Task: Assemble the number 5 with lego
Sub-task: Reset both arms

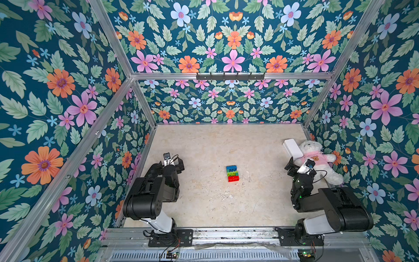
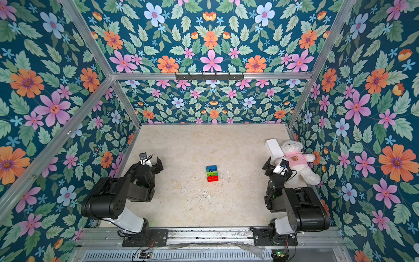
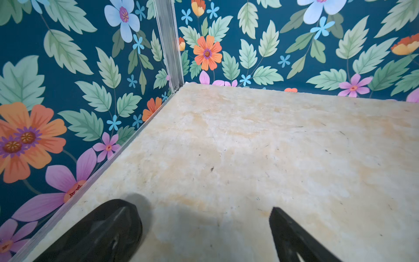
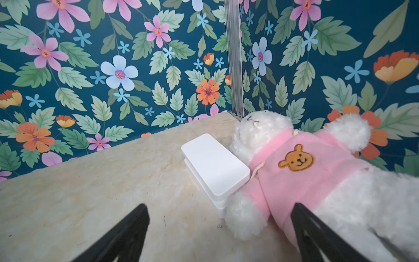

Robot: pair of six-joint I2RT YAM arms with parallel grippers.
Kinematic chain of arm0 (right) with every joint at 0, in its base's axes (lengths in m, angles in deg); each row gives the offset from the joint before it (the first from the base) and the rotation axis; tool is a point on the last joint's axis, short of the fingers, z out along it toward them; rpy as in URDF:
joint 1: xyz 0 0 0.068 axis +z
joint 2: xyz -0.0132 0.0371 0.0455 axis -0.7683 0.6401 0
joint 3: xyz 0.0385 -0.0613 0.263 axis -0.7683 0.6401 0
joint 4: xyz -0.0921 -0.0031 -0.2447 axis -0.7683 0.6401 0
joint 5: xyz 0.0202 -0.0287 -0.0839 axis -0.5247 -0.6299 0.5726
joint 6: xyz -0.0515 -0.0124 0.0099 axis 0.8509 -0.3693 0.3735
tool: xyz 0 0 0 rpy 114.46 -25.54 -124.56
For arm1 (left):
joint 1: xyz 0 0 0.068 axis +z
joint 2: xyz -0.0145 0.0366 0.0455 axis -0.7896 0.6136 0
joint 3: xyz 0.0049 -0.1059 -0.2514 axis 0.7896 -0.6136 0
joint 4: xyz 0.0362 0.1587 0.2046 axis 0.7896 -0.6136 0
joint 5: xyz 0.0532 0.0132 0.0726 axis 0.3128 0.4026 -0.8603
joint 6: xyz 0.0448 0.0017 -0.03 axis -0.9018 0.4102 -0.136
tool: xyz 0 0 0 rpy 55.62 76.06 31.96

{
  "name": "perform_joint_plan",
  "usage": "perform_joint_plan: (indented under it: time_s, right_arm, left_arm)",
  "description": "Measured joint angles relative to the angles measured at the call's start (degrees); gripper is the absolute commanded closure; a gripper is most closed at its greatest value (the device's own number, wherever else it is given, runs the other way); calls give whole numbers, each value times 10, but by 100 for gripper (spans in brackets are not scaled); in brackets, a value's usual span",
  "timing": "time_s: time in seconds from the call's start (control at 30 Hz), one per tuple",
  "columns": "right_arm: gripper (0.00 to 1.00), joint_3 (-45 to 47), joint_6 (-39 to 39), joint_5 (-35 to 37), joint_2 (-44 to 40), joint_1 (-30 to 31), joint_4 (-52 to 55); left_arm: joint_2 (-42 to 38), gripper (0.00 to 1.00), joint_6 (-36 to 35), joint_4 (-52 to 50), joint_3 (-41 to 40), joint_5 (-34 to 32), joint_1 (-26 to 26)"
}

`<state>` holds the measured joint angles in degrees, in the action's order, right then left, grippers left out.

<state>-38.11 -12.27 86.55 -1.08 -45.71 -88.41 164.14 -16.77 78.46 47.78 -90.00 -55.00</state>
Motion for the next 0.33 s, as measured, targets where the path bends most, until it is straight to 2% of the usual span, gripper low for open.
perform_joint_plan:
  time_s: [0.33]
  right_arm:
    - [1,-8,-1,-11,-3,-9,12]
  left_arm:
    - [1,1,0,8,-3,0,-9]
